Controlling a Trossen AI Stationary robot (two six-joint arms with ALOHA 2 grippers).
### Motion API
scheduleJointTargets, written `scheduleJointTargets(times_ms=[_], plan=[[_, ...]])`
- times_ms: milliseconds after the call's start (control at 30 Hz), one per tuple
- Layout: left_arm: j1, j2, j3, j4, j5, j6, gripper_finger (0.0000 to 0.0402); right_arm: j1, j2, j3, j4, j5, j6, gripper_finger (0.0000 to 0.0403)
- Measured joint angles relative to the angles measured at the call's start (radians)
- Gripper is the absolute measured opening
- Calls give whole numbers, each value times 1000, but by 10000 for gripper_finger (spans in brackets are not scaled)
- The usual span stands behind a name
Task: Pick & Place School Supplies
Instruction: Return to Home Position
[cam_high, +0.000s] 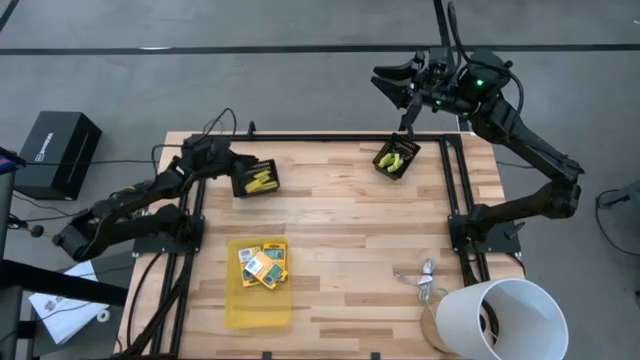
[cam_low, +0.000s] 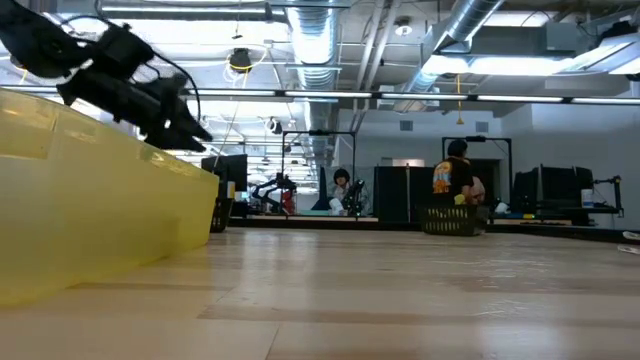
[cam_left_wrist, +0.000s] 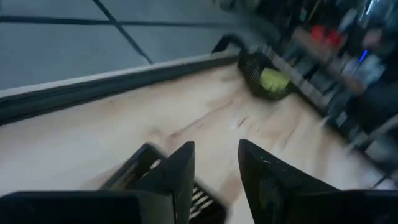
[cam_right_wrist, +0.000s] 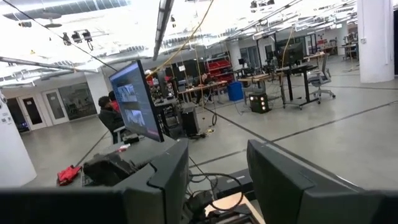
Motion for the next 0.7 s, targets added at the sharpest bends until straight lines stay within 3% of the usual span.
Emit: scheduleJointTargets(times_ms=[233,367,467,533,700], plan=[[0,-171,0,7,3,-291,116,-1,-2,0,-9,1,7,154],[-1,-250,0,13,64,-450,119,16,-1,0,-16,2,-64,154],[-2,-300,0,36,173,-587,120,37,-2,0,-47,1,-102,154],[-2,-331,0,107,291,-591,119,51,-14,0,-150,-39,-73,154],[-5,-402,0,478,514,-639,118,57,-123,0,-399,-65,-54,154]])
